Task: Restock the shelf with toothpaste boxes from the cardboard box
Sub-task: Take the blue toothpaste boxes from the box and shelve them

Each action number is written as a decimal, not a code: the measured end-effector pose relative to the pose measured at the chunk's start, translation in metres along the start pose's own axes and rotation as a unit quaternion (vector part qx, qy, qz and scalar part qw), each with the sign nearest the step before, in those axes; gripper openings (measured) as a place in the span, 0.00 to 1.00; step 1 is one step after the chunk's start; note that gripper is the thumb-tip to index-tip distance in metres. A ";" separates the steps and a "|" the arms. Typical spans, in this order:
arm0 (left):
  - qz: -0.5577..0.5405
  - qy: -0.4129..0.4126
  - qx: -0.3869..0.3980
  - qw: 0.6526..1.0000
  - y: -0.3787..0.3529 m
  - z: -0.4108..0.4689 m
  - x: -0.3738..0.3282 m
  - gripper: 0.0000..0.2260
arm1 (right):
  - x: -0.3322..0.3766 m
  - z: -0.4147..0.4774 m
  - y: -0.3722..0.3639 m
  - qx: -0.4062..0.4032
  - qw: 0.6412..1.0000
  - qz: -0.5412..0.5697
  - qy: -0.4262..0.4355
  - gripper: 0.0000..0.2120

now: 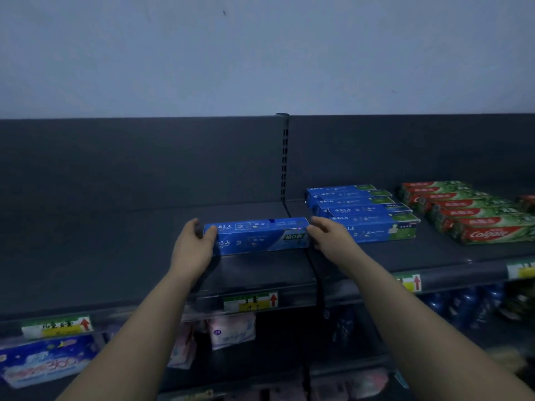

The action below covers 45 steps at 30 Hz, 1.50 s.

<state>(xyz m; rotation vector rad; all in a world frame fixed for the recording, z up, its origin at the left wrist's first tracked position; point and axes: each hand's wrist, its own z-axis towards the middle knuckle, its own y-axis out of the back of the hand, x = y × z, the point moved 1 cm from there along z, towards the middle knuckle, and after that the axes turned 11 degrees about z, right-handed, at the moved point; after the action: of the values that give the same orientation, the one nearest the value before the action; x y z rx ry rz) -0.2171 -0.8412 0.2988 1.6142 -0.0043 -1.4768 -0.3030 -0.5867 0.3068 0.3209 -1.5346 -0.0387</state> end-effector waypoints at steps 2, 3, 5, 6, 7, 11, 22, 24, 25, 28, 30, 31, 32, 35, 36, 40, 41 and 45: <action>0.005 -0.028 -0.052 0.998 -0.002 -0.008 -0.009 0.24 | 0.000 -0.012 0.008 -0.010 1.000 0.009 0.008 0.22; 0.003 -0.050 -0.072 0.996 -0.005 -0.015 -0.017 0.23 | -0.001 -0.019 0.015 -0.014 1.000 0.011 0.014 0.22; -0.012 -0.100 -0.095 0.990 -0.015 -0.035 -0.038 0.20 | 0.000 -0.040 0.032 -0.031 0.999 0.014 0.031 0.21; -0.021 -0.131 -0.097 0.986 -0.022 -0.048 -0.051 0.19 | 0.000 -0.052 0.043 -0.043 0.998 0.013 0.044 0.20; -0.030 -0.165 -0.090 0.982 -0.031 -0.060 -0.063 0.18 | -0.002 -0.065 0.055 -0.057 0.997 0.010 0.059 0.19; -0.070 -0.268 0.003 0.961 -0.083 -0.120 -0.113 0.17 | -0.026 -0.122 0.123 -0.110 0.990 -0.006 0.083 0.18; -0.037 -0.348 0.396 0.849 -0.280 -0.398 -0.197 0.11 | -0.189 -0.389 0.357 -0.359 0.926 -0.016 -0.115 0.16; -0.030 -0.351 0.450 0.820 -0.311 -0.457 -0.203 0.11 | -0.219 -0.448 0.391 -0.411 0.899 -0.012 -0.153 0.14; -0.029 -0.351 0.477 0.805 -0.325 -0.485 -0.204 0.11 | -0.233 -0.477 0.406 -0.434 0.884 -0.008 -0.172 0.14; 0.013 -0.344 0.554 0.758 -0.366 -0.566 -0.201 0.11 | -0.273 -0.558 0.439 -0.500 0.837 0.018 -0.220 0.11; 0.033 -0.339 0.590 0.732 -0.390 -0.611 -0.192 0.09 | -0.298 -0.604 0.451 -0.527 0.811 0.049 -0.249 0.10; 0.041 -0.334 0.606 0.721 -0.401 -0.630 -0.187 0.07 | -0.312 -0.624 0.455 -0.533 0.802 0.064 -0.263 0.08; 0.049 -0.329 0.621 0.709 -0.414 -0.652 -0.180 0.05 | -0.328 -0.645 0.459 -0.536 0.793 0.072 -0.280 0.06; 0.081 -0.307 0.637 0.703 -0.436 -0.678 -0.159 0.05 | -0.359 -0.676 0.459 -0.544 0.770 0.078 -0.324 0.08; 0.098 -0.294 0.640 0.703 -0.446 -0.685 -0.152 0.06 | -0.372 -0.684 0.461 -0.547 0.763 0.090 -0.333 0.10; 0.123 -0.223 0.647 0.719 -0.484 -0.695 -0.135 0.07 | -0.413 -0.685 0.467 -0.550 0.739 0.114 -0.372 0.09; 0.123 -0.201 0.650 0.722 -0.495 -0.696 -0.133 0.07 | -0.424 -0.681 0.468 -0.552 0.733 0.128 -0.375 0.09; 0.135 -0.146 0.665 0.720 -0.547 -0.696 -0.126 0.06 | -0.471 -0.660 0.473 -0.556 0.708 0.179 -0.397 0.12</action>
<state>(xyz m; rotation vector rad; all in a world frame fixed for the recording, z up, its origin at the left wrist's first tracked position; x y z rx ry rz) -0.0038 -0.0378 -0.0310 2.2006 -1.7716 -1.4812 0.2420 0.0909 -0.0457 -1.1133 -2.0781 -0.8641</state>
